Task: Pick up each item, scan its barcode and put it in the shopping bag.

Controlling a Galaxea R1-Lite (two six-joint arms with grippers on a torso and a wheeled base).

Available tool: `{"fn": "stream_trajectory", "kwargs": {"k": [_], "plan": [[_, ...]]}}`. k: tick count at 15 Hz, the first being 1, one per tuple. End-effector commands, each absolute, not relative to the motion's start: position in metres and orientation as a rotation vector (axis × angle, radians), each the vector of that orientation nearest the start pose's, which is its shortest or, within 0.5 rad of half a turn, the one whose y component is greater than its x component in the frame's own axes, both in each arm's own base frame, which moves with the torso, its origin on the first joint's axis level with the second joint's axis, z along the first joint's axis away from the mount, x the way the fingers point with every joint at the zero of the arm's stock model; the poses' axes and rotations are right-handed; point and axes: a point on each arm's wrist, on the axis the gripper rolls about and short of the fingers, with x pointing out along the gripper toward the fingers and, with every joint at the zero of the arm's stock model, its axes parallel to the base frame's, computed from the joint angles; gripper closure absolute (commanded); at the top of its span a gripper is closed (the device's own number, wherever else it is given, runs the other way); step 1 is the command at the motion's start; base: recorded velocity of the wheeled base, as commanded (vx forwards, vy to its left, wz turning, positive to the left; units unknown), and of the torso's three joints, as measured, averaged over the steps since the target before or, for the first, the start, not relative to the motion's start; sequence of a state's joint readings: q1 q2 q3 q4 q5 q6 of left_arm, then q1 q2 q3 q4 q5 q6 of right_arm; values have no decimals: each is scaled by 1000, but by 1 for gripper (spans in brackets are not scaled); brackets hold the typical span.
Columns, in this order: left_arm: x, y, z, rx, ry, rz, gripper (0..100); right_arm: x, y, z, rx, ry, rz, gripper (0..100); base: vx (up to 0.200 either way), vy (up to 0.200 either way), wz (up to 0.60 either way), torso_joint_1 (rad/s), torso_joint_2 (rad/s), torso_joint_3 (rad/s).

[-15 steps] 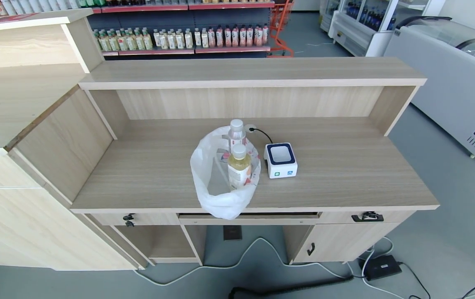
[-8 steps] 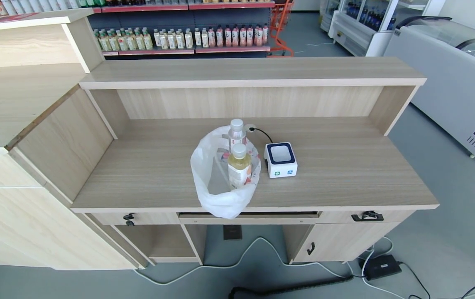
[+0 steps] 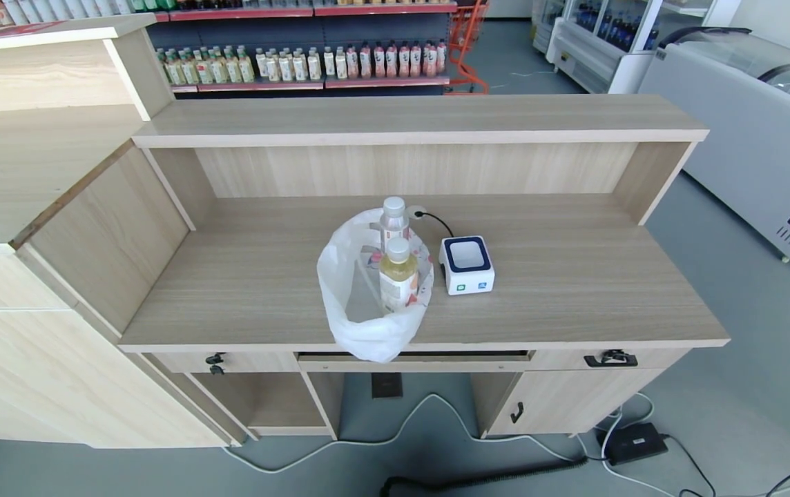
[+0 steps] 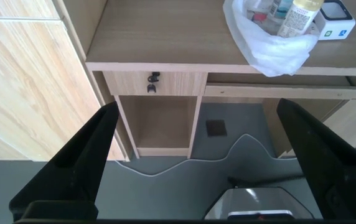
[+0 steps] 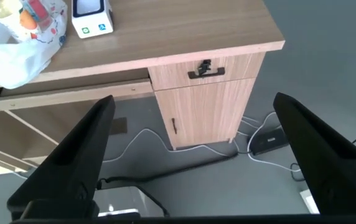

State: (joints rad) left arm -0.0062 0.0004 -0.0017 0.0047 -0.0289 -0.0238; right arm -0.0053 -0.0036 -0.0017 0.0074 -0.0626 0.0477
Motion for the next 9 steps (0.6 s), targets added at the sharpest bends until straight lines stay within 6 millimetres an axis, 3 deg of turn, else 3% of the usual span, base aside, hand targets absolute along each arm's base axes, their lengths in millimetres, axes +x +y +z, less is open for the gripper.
{"fn": "stream_trajectory", "kwargs": {"k": [1, 9], "plan": [[-23, -1, 75, -25, 4, -35, 0, -23, -1, 75, 43, 6, -69, 0, 0, 0, 0, 0, 0, 0], [-23, -1, 75, -25, 4, -35, 0, -23, -1, 75, 46, 6, -68, 0, 0, 0, 0, 0, 0, 0]]}}
